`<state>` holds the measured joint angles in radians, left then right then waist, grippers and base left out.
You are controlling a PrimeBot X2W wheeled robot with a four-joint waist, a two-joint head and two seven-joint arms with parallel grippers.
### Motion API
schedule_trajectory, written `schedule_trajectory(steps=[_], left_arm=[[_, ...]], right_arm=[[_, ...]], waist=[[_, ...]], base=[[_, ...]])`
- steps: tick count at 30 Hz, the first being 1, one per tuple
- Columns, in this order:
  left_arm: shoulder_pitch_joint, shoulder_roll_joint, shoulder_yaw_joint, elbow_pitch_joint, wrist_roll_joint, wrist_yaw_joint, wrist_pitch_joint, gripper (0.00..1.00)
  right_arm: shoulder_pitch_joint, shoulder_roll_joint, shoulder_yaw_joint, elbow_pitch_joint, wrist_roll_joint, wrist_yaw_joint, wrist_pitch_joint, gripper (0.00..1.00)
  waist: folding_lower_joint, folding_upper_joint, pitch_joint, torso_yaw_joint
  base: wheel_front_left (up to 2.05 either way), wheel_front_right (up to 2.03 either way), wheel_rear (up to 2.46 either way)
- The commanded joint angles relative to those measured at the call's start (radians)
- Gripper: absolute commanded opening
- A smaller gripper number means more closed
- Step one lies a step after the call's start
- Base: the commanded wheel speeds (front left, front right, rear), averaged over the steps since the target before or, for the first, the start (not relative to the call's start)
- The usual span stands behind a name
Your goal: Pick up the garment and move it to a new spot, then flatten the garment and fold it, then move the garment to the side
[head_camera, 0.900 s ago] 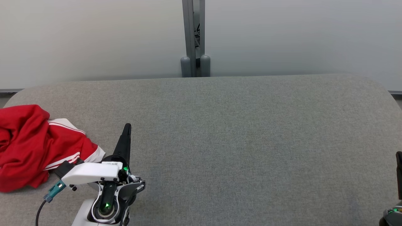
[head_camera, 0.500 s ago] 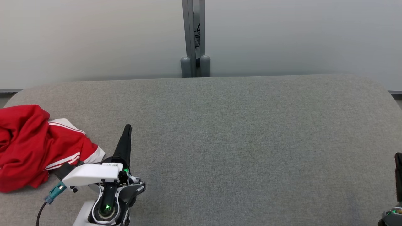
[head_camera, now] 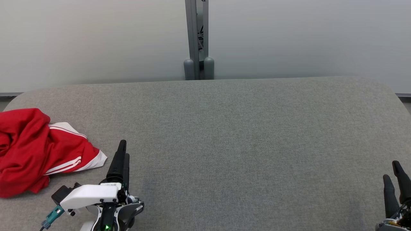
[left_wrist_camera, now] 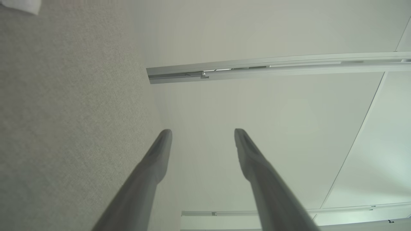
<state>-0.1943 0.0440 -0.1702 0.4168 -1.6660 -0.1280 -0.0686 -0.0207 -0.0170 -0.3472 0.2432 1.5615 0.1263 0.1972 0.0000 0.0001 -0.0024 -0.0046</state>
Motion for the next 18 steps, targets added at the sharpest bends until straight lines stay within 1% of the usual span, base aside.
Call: schedule_trajectory(steps=[1,7,18], left_arm=[[-0.020,0.002,0.012,-0.022,0.009,-0.002,-0.004,1.00],[-0.015,0.002,0.042,-0.035,0.026,-0.002,-0.021,1.00],[-0.002,0.003,0.095,-0.055,0.083,-0.002,-0.048,1.00]], right_arm=[[-0.026,-0.020,0.008,-0.017,-0.011,0.003,-0.012,1.00],[-0.039,-0.028,0.040,-0.015,-0.053,0.003,-0.052,1.00],[-0.066,-0.026,0.064,-0.017,-0.201,0.004,-0.116,1.00]], waist=[[0.0000,-0.0001,0.000,0.000],[0.0000,-0.0001,-0.002,-0.001],[0.0000,-0.0001,-0.007,0.004]], base=[[0.00,0.00,0.00],[0.00,0.00,0.00],[0.00,0.00,0.00]])
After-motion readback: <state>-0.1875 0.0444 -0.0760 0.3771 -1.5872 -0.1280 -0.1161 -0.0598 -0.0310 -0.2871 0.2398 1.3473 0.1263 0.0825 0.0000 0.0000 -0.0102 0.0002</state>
